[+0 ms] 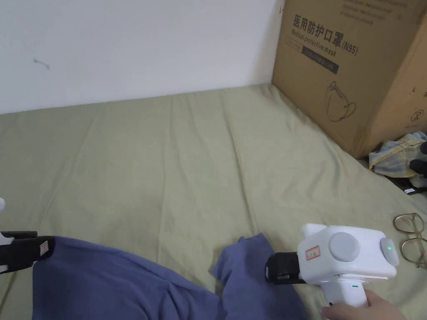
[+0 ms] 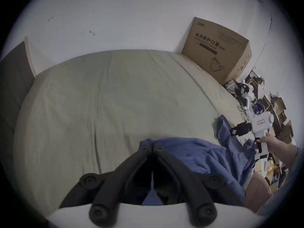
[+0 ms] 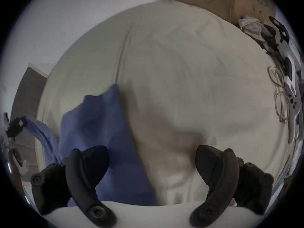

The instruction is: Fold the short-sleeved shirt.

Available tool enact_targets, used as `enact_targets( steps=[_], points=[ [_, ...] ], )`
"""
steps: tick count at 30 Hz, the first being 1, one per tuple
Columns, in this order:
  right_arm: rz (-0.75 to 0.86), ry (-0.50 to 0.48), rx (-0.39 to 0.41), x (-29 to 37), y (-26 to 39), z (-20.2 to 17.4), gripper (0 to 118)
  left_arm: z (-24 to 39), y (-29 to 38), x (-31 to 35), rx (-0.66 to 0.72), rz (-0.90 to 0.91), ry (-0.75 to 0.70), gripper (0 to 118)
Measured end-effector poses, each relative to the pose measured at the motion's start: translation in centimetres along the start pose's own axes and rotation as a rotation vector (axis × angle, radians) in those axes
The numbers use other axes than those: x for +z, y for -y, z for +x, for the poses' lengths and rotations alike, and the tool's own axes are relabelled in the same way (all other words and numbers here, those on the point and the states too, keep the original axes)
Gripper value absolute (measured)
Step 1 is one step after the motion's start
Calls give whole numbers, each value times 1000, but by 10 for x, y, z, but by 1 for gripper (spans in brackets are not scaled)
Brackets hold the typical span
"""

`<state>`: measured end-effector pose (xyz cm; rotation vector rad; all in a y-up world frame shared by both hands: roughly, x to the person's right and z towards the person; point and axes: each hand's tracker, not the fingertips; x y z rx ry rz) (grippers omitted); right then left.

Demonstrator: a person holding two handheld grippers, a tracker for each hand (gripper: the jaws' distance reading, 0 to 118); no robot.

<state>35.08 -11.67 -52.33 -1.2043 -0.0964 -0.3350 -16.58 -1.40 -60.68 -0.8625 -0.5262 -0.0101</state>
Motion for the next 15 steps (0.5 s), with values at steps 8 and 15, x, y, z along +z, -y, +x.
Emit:
enact_targets(
  steps=[8, 15],
  points=[
    [58, 71, 274, 23, 17, -25, 67, 10, 9, 2, 24, -24, 9, 0],
    [178, -97, 145, 92, 24, -15, 0, 25, 21, 69, 86, 63, 37, 0]
  ],
)
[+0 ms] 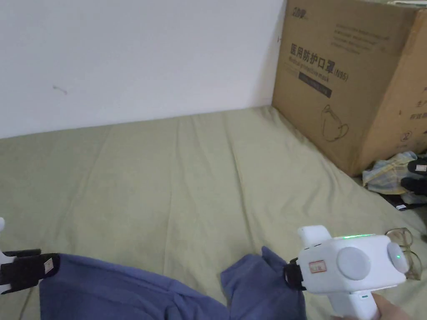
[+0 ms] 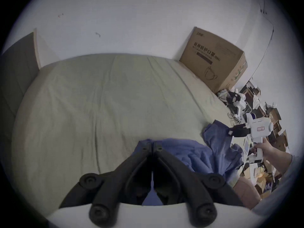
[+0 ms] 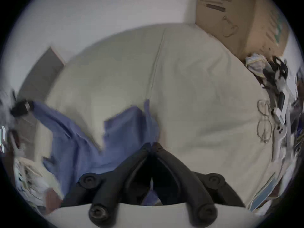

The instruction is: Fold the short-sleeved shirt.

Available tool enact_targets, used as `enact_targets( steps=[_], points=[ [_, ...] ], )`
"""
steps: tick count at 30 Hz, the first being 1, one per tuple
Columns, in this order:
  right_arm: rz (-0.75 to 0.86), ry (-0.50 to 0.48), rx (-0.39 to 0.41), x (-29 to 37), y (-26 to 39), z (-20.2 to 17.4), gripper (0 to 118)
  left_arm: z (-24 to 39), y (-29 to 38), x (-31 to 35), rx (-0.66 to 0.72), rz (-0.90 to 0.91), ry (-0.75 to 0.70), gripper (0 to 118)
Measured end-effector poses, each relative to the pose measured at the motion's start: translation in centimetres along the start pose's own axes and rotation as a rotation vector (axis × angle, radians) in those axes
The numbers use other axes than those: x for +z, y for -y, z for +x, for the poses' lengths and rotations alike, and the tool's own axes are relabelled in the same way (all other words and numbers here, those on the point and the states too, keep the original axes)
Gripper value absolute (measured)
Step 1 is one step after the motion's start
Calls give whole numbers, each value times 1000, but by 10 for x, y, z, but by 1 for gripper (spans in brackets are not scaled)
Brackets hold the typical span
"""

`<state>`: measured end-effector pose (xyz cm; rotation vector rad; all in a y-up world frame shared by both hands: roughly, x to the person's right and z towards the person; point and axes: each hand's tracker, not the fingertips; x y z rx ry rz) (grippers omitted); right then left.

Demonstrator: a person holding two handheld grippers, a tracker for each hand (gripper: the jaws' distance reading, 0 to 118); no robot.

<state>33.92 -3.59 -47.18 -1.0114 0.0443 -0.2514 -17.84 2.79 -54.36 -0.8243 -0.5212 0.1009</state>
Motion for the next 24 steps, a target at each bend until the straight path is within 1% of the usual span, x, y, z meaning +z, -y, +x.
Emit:
enact_targets(
  steps=[1, 2, 6, 9, 11, 13, 14, 20, 24],
  points=[
    [48, -25, -40, 20, -2, 1, 0, 3, -1, 17, -5, 28, -18, 0],
    [85, -31, -44, 39, -5, 3, 0, 7, -3, 35, -13, 55, -36, 0],
    [216, -30, 32, 117, -16, -2, 0, 15, -10, 104, -12, 141, -60, 0],
    [322, -30, 49, 176, -26, -2, 0, 23, -17, 154, -38, 198, -102, 0],
    [384, -17, 61, 214, -38, -1, 0, 31, -23, 186, -27, 235, -112, 0],
    [432, -15, 50, 247, -52, 0, 0, 37, -28, 212, -22, 286, -71, 0],
    [460, -15, 49, 262, -59, -1, 0, 41, -31, 225, -28, 292, -91, 0],
    [548, -1, 61, 328, -103, -14, 0, 59, -68, 276, -49, 392, -132, 0],
    [588, 15, 58, 353, -141, -21, 0, 61, -101, 289, -30, 438, -136, 0]
  ],
)
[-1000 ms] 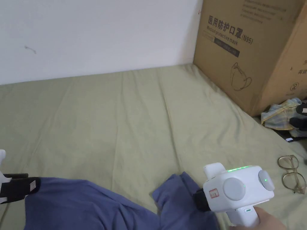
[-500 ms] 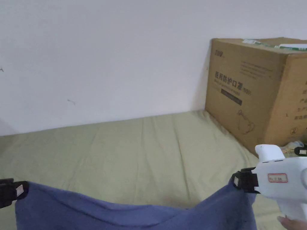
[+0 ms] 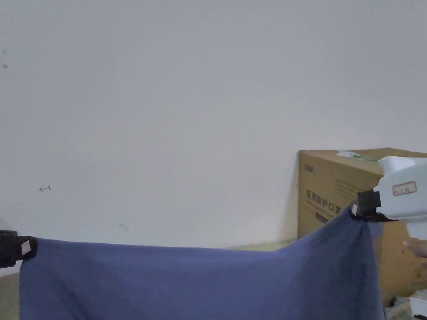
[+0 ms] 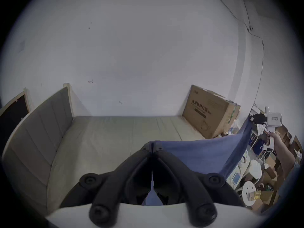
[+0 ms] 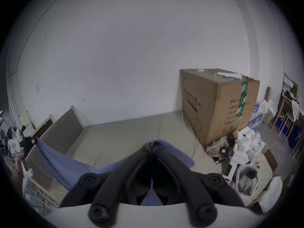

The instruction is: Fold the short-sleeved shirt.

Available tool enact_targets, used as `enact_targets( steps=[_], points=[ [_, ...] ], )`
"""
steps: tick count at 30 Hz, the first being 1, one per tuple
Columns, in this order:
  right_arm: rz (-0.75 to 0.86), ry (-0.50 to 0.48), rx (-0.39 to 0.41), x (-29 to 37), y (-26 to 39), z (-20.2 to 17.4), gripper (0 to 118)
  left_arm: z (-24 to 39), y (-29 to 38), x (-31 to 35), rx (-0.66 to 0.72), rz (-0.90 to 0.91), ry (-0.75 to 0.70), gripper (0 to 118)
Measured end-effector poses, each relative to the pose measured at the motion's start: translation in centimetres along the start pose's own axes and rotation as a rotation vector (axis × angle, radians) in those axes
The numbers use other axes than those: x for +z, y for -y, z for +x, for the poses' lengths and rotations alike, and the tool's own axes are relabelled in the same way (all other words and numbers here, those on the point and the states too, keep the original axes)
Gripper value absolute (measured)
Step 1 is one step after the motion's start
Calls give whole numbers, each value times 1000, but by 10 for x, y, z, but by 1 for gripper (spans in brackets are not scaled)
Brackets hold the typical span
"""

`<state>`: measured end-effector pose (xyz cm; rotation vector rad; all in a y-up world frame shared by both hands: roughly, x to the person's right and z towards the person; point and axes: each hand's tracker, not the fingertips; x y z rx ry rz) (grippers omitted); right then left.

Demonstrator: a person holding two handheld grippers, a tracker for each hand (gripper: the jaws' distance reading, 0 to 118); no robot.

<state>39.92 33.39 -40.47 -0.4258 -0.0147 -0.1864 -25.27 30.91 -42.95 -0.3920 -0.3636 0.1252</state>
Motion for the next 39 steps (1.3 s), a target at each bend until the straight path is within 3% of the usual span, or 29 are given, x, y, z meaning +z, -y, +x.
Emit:
enact_targets(
  steps=[9, 14, 20, 28, 32, 39],
  points=[
    [79, 50, -1, -47, -109, -15, 0, -8, -71, -53, -6, 62, -61, 0],
    [119, 111, 44, -99, -162, -31, 0, -16, -111, -110, 36, 103, -81, 0],
    [181, 147, 40, -160, -208, -37, 0, -31, -151, -178, 46, 156, -138, 0],
    [240, 176, 81, -212, -243, -48, 0, -49, -177, -238, 57, 214, -175, 0],
    [300, 199, 116, -224, -257, -60, 0, -26, -176, -243, 60, 253, -194, 0],
    [253, 193, 132, -275, -224, -56, 0, -39, -150, -268, 50, 217, -222, 0]
  ],
)
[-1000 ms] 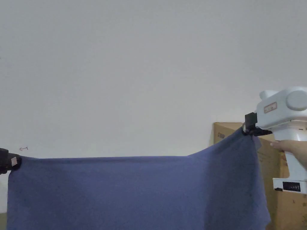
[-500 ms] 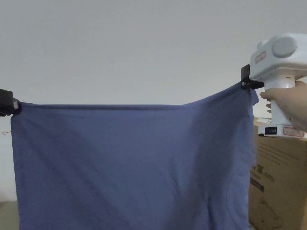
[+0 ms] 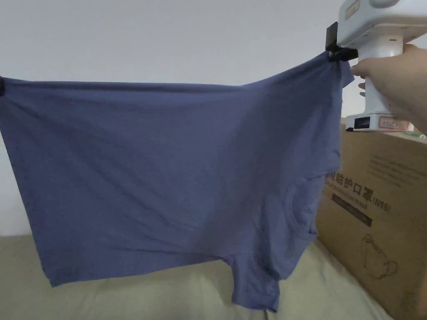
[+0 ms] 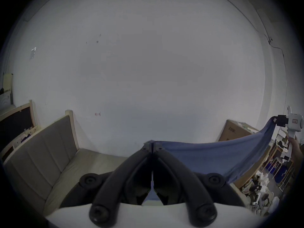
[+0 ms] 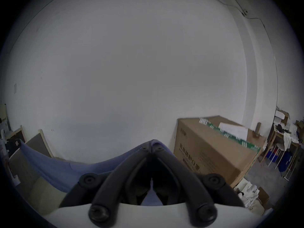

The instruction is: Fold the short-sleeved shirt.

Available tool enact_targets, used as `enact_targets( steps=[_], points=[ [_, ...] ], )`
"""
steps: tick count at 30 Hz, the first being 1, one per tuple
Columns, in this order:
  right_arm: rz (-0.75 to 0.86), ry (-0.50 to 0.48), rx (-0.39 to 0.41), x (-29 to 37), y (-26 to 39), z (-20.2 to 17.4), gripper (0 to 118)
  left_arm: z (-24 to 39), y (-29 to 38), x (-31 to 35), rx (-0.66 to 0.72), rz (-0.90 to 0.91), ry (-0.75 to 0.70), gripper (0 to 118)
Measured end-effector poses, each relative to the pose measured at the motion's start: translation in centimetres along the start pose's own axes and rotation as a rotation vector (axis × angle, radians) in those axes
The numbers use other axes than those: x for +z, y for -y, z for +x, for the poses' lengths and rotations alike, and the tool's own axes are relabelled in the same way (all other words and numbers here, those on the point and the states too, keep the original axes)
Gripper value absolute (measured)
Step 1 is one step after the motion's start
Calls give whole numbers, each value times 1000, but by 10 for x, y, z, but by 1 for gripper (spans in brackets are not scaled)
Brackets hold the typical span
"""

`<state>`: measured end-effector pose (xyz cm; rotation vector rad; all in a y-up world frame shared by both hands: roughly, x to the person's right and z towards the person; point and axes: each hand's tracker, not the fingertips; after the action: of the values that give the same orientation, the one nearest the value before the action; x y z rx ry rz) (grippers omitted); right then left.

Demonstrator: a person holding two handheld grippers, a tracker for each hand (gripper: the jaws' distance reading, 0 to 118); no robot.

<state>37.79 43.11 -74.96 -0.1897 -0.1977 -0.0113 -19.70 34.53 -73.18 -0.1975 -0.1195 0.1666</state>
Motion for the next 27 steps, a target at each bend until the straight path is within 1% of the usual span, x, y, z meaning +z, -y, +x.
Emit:
enact_targets(
  steps=[3, 5, 7, 8, 9, 10, 11, 14, 18, 20, 23, 27],
  points=[
    [-95, -9, -31, -19, 51, 4, 0, -3, 41, -6, -6, -100, 1, 0],
    [-169, -15, -47, -28, 96, 8, 0, -6, 83, -6, 4, -173, 1, 0],
    [-272, -6, -22, -35, 142, 13, 0, -20, 123, -15, 29, -268, 16, 0],
    [-309, -6, -12, -28, 169, 15, 0, -24, 146, -13, 36, -318, 28, 0],
    [-328, -6, -12, -25, 190, 19, 0, -25, 166, -9, 27, -359, 25, 0],
    [-358, -32, -28, -19, 213, 25, 0, -29, 187, -6, 12, -389, 16, 0],
    [-392, -45, -25, -11, 234, 31, 0, -36, 205, -4, 7, -432, 20, 0],
    [-498, -36, 30, 17, 293, 46, 0, -43, 253, 24, 18, -531, 41, 0],
    [-620, -67, 7, 68, 355, 69, 0, -54, 293, 63, 50, -601, 69, 0],
    [-666, -64, 21, 97, 376, 77, 0, -57, 307, 84, 29, -647, 76, 0],
    [-719, -106, 20, 139, 400, 87, 0, -57, 322, 121, 21, -683, 92, 0],
    [-764, -120, 46, 191, 428, 93, 0, -60, 335, 164, 11, -707, 118, 0]
  ],
)
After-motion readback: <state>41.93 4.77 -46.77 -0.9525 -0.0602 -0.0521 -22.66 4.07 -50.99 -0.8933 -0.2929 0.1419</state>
